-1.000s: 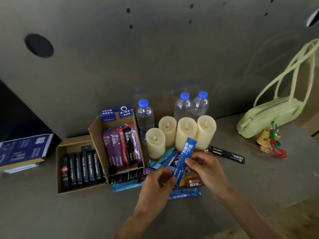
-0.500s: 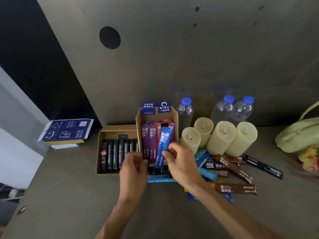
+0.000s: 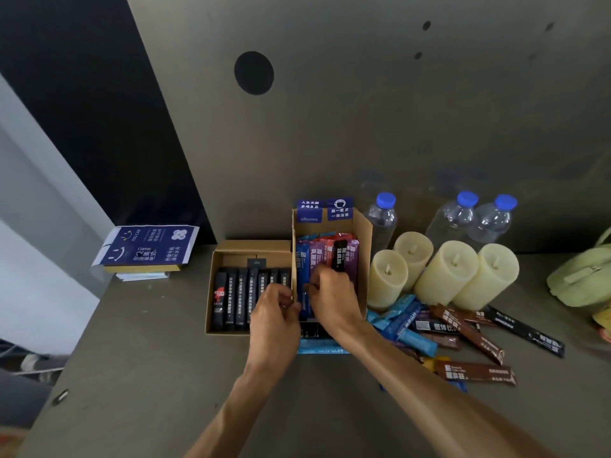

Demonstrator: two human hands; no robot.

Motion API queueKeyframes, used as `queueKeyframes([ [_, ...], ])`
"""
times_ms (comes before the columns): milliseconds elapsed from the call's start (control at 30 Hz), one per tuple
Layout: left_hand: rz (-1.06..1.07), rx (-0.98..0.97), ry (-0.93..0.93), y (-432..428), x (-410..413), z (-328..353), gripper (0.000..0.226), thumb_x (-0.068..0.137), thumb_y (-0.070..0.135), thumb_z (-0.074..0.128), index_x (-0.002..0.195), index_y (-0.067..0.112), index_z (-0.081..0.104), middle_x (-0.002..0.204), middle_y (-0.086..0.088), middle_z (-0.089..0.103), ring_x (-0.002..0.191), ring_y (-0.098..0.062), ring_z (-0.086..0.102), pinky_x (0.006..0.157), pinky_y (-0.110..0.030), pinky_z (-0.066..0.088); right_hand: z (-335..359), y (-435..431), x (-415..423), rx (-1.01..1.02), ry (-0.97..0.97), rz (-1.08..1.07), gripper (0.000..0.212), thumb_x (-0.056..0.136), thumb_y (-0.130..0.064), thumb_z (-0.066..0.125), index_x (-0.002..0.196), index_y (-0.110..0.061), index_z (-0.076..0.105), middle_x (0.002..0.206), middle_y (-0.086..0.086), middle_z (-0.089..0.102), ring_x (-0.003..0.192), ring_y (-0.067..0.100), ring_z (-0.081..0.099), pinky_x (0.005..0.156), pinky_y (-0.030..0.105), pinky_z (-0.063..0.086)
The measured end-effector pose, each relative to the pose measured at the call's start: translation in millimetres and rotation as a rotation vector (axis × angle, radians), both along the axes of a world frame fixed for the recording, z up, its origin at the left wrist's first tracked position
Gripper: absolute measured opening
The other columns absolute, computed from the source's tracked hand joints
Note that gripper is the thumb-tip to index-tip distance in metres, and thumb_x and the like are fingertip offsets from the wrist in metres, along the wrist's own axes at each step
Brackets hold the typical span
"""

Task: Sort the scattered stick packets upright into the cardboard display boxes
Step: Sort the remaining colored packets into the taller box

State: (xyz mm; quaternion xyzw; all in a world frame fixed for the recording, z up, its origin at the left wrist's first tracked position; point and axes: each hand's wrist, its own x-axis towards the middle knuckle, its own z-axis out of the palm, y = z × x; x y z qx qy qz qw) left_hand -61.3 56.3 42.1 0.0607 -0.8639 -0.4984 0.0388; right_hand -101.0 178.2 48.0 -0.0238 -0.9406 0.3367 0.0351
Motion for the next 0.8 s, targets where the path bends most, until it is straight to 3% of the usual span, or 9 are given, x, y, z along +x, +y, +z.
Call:
queueKeyframes([
  [133,-0.011,0.000,-0.003,0,-1,-3,0.016,0.094,0.008,0.062,0.104,0.020,0.057,0.094,0.006,0.064,0.085,-0.005,0.064,0.064,-0.007,0.048,-4,-1,-2,0.069,0.017,0.021,0.009,0.094,-0.017,0.063,0.100,-0.013,0.066,0.098,0.009,0.073,0.090,0.030,0.071,0.075,0.040,0.059],
  [233,-0.005,-0.008,0.003,0,-2,-4,0.016,0.094,0.009,0.062,0.103,0.021,0.057,0.094,0.006,0.065,0.084,-0.005,0.064,0.063,-0.011,0.050,-8,-2,-3,0.069,0.031,0.024,0.009,0.094,-0.016,0.063,0.100,-0.013,0.067,0.097,0.008,0.073,0.090,0.028,0.071,0.075,0.040,0.060],
  [367,0.054,0.052,0.010,1,5,-5,0.017,0.092,0.010,0.066,0.100,0.021,0.057,0.090,0.007,0.066,0.079,-0.002,0.064,0.061,-0.013,0.051,-10,3,7,-0.005,0.067,0.032,0.010,0.094,-0.019,0.063,0.097,-0.013,0.070,0.095,0.005,0.074,0.088,0.023,0.070,0.071,0.030,0.053],
  [533,0.047,0.079,0.018,18,27,-13,0.021,0.091,0.011,0.067,0.098,0.027,0.055,0.089,0.009,0.066,0.080,0.004,0.063,0.066,-0.015,0.052,-13,33,46,-0.112,0.073,0.072,0.002,0.091,-0.015,0.070,0.091,-0.015,0.071,0.083,-0.004,0.073,0.075,0.007,0.067,0.069,0.028,0.055],
  [733,-0.123,-0.043,0.094,52,50,-26,0.017,0.088,0.015,0.071,0.086,0.028,0.059,0.083,0.011,0.061,0.078,-0.003,0.060,0.065,-0.011,0.044,-23,94,93,-0.098,0.036,0.000,0.003,0.087,-0.018,0.075,0.088,-0.020,0.074,0.076,-0.017,0.068,0.072,-0.006,0.064,0.065,0.009,0.046],
  [800,-0.227,-0.117,0.116,63,55,-30,0.016,0.088,0.016,0.070,0.085,0.028,0.061,0.084,0.015,0.059,0.076,-0.003,0.059,0.064,-0.011,0.043,-28,118,102,-0.076,0.038,-0.043,0.004,0.087,-0.018,0.076,0.086,-0.021,0.073,0.073,-0.019,0.067,0.071,-0.003,0.064,0.063,0.012,0.047],
])
